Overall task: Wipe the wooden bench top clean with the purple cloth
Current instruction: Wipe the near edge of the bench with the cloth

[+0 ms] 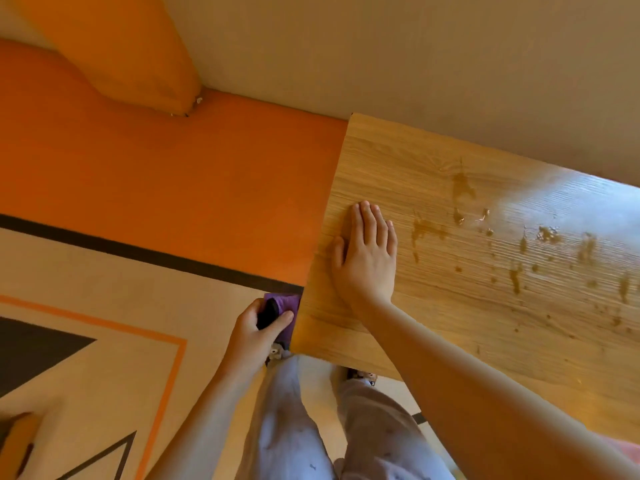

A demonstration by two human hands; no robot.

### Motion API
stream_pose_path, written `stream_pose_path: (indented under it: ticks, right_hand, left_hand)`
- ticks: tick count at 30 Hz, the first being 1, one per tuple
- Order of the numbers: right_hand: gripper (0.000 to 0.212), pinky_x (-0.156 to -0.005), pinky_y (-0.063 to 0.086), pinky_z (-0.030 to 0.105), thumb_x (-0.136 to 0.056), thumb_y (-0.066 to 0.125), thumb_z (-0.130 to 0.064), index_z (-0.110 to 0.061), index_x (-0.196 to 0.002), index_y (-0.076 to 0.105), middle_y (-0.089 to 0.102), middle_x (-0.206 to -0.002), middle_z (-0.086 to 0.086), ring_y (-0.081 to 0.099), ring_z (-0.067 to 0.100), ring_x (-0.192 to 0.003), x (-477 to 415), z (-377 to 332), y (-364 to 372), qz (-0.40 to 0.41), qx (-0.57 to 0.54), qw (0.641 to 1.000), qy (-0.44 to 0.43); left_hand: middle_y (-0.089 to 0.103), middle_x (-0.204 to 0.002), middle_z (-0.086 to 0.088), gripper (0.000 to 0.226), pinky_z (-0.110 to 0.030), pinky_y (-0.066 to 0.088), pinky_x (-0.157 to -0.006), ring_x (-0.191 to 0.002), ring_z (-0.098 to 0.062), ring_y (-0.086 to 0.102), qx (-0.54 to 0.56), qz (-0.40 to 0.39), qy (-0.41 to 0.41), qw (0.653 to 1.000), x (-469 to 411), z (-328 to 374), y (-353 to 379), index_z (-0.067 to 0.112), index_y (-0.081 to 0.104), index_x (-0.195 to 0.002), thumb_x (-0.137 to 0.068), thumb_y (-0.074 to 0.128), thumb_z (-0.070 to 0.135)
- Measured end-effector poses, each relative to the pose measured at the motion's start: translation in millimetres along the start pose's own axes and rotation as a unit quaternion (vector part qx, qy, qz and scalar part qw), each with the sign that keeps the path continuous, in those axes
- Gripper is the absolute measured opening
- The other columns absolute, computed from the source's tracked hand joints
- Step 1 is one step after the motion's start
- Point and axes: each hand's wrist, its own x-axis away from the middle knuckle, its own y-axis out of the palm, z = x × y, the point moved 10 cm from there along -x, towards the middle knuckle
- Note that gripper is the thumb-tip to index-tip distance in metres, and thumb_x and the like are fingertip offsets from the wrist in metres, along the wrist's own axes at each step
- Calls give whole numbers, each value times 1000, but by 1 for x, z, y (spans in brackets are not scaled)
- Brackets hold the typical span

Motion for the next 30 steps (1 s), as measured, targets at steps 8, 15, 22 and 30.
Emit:
stream_pose_path:
  ticks: [8,15,22,30]
  right_hand:
    - [60,-120,-2,37,-97,37,-30,-12,-151,17,12,-159,5,1,20,-147,0,3,-5,-56,-67,996,-29]
    - [62,-119,5,39,-92,55,-16,-13,-148,27,19,-158,5,4,19,-147,67,18,-31,-65,-89,975,-195]
    - [52,-119,12,39,-98,37,-32,-11,-146,33,30,-153,5,15,18,-146,123,58,-18,-80,-26,959,-272]
    - [53,-119,12,39,-98,41,-30,-11,-146,32,30,-154,6,17,19,-146,126,55,-14,-80,-20,960,-268]
  left_hand:
    - [71,-88,-7,17,-32,48,-72,-87,-23,65,233,125,-76,961,68,-62,-7,12,67,-97,-83,68,2]
    - [66,-90,-9,18,-27,56,-63,-82,-20,63,348,177,-78,917,91,-58,24,13,62,-98,-90,57,-3]
    - [60,-72,-9,24,-32,44,-68,-72,-22,56,329,184,-48,925,89,-41,48,10,64,-75,-93,54,-1]
    - [71,-95,-11,20,-34,51,-80,-90,-23,68,345,132,-143,918,112,-68,148,10,63,-103,-85,66,2]
